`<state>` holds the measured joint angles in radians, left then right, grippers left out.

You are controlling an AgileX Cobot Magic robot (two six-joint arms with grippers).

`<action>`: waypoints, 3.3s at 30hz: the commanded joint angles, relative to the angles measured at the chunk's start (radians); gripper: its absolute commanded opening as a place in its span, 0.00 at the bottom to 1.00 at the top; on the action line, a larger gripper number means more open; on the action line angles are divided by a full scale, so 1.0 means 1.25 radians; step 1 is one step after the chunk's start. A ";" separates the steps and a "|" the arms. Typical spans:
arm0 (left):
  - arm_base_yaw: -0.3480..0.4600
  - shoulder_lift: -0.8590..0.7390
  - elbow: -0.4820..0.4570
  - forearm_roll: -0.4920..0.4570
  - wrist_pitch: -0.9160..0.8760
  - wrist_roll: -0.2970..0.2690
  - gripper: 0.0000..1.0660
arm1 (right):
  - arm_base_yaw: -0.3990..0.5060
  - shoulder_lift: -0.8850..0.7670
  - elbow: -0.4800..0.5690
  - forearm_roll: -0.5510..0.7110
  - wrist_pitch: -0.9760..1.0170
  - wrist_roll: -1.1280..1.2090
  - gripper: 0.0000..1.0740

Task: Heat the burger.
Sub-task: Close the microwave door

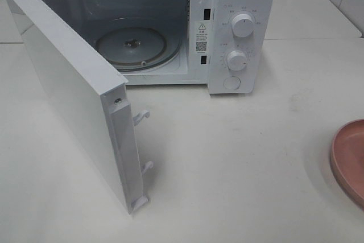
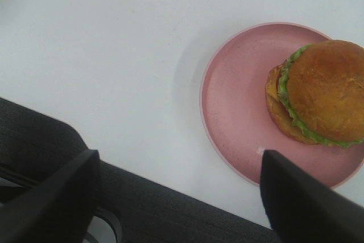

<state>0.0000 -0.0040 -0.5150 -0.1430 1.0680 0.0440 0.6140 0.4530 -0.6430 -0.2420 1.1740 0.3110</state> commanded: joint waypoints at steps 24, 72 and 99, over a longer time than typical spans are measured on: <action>0.001 -0.010 -0.001 -0.002 0.002 -0.004 0.92 | -0.256 -0.309 0.110 0.130 -0.130 -0.144 0.71; 0.001 -0.009 -0.001 -0.002 0.002 -0.004 0.92 | -0.368 -0.388 0.117 0.155 -0.143 -0.158 0.70; 0.001 0.018 -0.017 0.001 -0.027 -0.013 0.83 | -0.368 -0.388 0.117 0.155 -0.143 -0.158 0.70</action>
<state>0.0000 0.0170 -0.5270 -0.1420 1.0520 0.0350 0.1590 -0.0050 -0.4990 -0.0480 1.0080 0.1170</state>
